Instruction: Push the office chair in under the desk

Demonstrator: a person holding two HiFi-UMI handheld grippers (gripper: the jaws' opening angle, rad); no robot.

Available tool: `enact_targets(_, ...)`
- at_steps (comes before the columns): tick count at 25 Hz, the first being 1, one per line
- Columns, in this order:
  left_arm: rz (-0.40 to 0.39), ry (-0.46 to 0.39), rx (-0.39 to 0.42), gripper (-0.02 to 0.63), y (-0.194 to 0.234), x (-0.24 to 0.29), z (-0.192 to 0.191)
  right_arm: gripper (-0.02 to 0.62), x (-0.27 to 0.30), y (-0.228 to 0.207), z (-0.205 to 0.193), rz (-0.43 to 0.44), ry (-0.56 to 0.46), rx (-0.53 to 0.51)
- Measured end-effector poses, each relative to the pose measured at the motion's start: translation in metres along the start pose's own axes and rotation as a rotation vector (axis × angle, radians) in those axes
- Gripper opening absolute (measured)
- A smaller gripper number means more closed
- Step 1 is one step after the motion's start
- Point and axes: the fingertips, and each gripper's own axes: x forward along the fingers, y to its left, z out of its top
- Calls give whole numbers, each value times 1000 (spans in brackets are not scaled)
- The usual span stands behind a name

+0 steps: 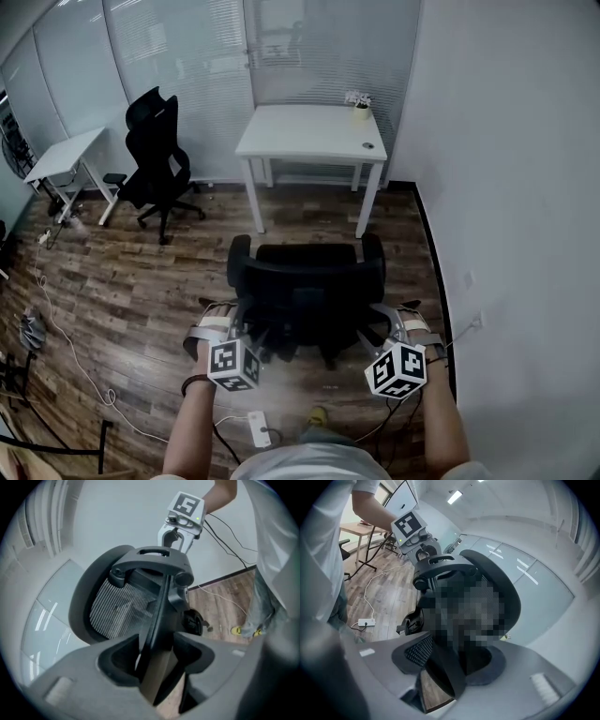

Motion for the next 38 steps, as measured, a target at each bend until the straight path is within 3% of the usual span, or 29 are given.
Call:
enact_targets(19, 5, -9, -3, 242, 104, 83, -44, 198, 97, -85, 22, -29, -62, -40)
enact_targets(38, -10, -67, 48, 244, 241, 187, -109, 199, 231, -189, 58, -48, 15, 20)
